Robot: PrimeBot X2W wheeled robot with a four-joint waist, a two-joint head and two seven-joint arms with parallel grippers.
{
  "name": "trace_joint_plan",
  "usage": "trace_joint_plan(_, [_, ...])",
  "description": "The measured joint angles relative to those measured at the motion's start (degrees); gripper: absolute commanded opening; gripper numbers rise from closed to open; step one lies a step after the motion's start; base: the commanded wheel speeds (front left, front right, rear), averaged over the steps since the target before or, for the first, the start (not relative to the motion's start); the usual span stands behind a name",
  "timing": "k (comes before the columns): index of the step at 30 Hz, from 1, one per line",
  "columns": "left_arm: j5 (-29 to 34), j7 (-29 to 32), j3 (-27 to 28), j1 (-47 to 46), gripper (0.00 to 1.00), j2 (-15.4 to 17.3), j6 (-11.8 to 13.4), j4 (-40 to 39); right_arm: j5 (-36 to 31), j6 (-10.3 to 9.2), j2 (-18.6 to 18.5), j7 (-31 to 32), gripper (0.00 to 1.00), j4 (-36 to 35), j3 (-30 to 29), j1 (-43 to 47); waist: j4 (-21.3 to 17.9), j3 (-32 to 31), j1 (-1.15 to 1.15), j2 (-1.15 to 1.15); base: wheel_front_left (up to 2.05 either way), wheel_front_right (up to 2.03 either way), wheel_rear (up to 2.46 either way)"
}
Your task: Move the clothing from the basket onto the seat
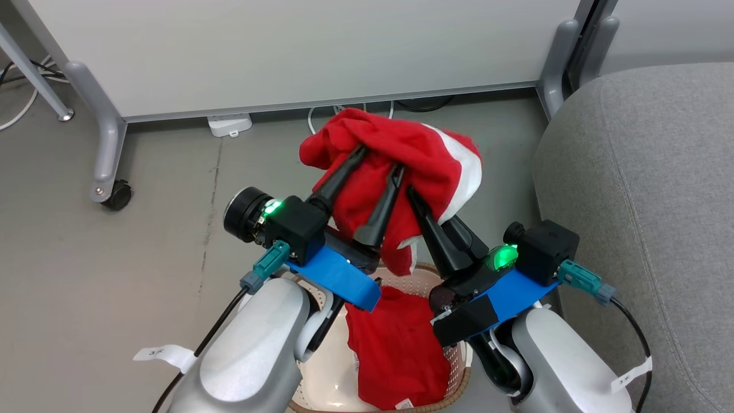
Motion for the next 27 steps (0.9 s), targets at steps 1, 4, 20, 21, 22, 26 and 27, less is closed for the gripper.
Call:
trace_joint_plan(1, [0.01, 0.00, 0.13, 0.00, 1.00, -0.01, 0.00, 0.09, -0.07, 0.00, 0.00, 0.00, 0.00, -0.03, -0.02, 0.00, -0.01, 0.00, 0.00, 0.00, 0.00, 0.00, 0.00])
trace_joint_plan(4, [0.33, 0.00, 0.45, 0.00, 1.00, -0.05, -0.01, 0.10, -0.24, 0.00, 0.00, 0.00, 0.00, -0.12, -0.09, 0.00, -0.04, 0.01, 0.00, 0.00, 0.00, 0.00, 0.00])
trace_joint_plan(20, [1.81, -0.01, 1.65, 0.00, 1.00, -0.11, -0.08, -0.19, -2.14, 0.00, -0.01, 0.00, 0.00, -0.88, -1.30, -0.04, -1.34, 1.37, 0.00, 0.00, 0.00, 0.00, 0.00])
trace_joint_plan(21, [1.91, -0.01, 1.68, 0.00, 1.00, -0.09, -0.08, -0.21, -2.56, 0.00, -0.01, 0.00, 0.00, -1.15, -1.55, -0.05, -1.54, 1.51, 0.00, 0.00, 0.00, 0.00, 0.00])
trace_joint_plan(22, [1.96, -0.01, 1.69, -0.01, 1.00, -0.03, -0.07, -0.22, -2.82, 0.00, 0.02, 0.00, 0.00, -1.33, -1.82, -0.05, -1.75, 1.67, 0.00, 0.00, 0.00, 0.00, 0.00])
trace_joint_plan(26, [2.34, 0.00, 1.79, -0.01, 1.00, 0.34, -0.07, -0.24, -4.47, 0.00, 0.02, 0.00, 0.00, -2.21, -4.01, 0.19, -3.03, 2.45, 0.00, 0.00, 0.00, 0.00, 0.00])
trace_joint_plan(27, [2.36, -0.01, 1.78, -0.02, 1.00, 0.46, -0.07, -0.25, -5.08, 0.00, 0.02, 0.00, 0.00, -2.44, -4.65, 0.28, -3.32, 2.64, 0.00, 0.00, 0.00, 0.00, 0.00])
